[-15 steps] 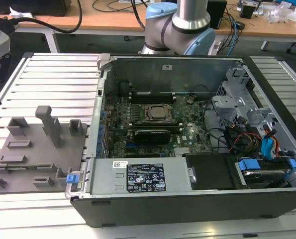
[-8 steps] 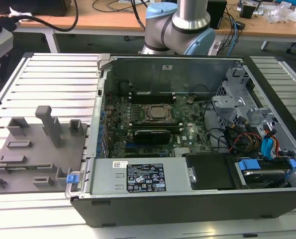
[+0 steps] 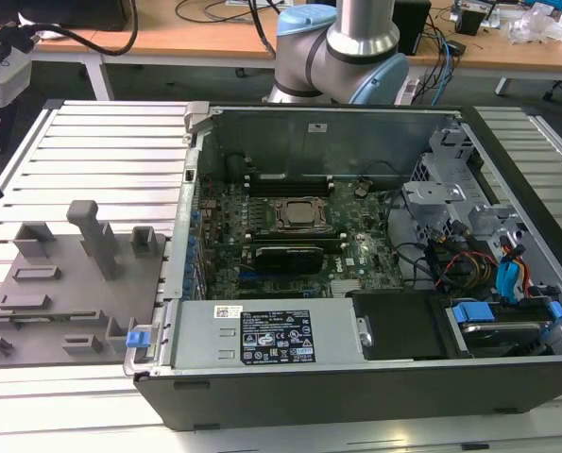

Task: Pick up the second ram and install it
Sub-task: 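Pick up the second ram and move it above second insertion slot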

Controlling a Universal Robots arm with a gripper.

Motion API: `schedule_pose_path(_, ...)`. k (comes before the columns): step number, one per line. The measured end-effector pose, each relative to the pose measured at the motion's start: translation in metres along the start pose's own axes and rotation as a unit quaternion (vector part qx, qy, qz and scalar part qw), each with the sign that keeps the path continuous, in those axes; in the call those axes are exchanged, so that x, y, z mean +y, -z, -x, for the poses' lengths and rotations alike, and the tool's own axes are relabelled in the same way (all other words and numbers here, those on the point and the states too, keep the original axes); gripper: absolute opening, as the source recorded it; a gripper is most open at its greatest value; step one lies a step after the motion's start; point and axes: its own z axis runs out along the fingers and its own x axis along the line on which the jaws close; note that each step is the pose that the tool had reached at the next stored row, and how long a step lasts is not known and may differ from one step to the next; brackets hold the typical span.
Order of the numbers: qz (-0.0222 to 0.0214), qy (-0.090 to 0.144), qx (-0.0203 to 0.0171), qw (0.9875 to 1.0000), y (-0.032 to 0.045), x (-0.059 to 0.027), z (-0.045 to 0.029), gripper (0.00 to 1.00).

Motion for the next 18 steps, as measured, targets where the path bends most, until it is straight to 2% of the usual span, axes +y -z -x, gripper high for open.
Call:
schedule_pose_path(3, 0.0003, 0.032, 0.0005, 0.9995, 0.0, 0.0, 0.0, 0.11)
schedule_pose_path(8, 0.0006, 0.066, 0.0011, 0.9978, 0.0, 0.0, 0.0, 0.11)
schedule_pose_path(15, 0.0009, 0.112, 0.0017, 0.9937, 0.0, 0.0, 0.0, 0.11)
schedule_pose_path(18, 0.0011, 0.136, 0.0021, 0.9907, 0.0, 0.0, 0.0, 0.11)
